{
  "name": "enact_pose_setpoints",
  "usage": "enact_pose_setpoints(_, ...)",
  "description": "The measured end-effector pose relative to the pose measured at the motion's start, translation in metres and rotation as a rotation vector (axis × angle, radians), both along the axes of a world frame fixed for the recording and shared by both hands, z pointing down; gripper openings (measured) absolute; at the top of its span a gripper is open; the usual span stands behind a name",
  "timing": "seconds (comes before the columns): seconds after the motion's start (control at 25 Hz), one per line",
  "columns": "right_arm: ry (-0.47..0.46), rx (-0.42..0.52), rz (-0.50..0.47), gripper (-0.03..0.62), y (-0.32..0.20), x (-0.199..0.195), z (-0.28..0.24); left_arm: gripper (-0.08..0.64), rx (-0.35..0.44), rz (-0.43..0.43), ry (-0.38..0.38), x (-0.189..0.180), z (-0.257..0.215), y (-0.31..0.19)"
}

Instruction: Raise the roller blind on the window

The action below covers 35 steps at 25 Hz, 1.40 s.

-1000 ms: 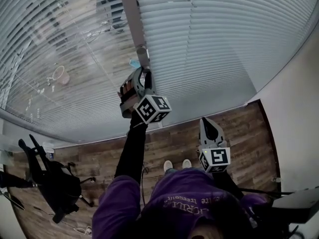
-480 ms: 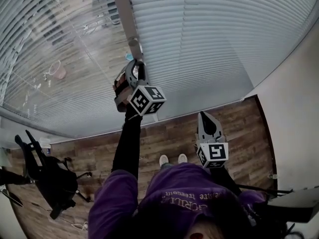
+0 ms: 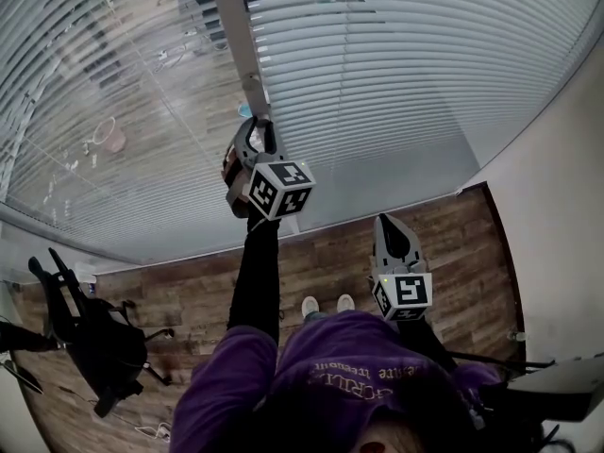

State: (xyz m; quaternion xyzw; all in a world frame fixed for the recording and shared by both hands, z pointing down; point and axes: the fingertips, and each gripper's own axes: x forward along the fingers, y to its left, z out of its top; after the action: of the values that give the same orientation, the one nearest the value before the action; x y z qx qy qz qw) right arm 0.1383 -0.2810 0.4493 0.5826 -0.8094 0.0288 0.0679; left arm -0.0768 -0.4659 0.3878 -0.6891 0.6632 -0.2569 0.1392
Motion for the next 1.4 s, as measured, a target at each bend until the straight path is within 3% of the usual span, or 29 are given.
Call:
enact_pose_setpoints(0.16, -0.001, 0.001, 0.000, -0.002, -0.001, -0.001, 0.000, 0.126, 0.007, 0.002, -0.018, 0.000, 0.000, 0.000)
enact_pose_setpoints(0.44, 0.001, -0.008, -0.008, -0.002, 0.000, -0.005, 0.003, 0.126, 0.027, 0.027, -0.126, 0.002, -0.001, 0.002)
enact_pose_setpoints(0.72, -0.002, -0.012, -0.011, -0.002, -0.001, -0.008, 0.004, 0.126, 0.047, 0.078, -0.432, 0.004, -0.002, 0.004)
enact_pose_setpoints(1.24, -0.003, -0.009, -0.023, -0.002, -0.007, -0.017, 0.004, 0.126, 0.013, 0.148, -0.776, 0.005, 0.001, 0.007)
enact_pose_setpoints(1.32, -0.004, -0.010, -0.022, -0.002, -0.008, -0.017, 0.005, 0.126, 0.017, 0.143, -0.777, 0.006, 0.002, 0.006)
enact_pose_setpoints(1.4, -0.003, -0.012, -0.022, -0.002, -0.009, -0.017, 0.005, 0.126, 0.037, 0.117, -0.712, 0.006, 0.001, 0.006)
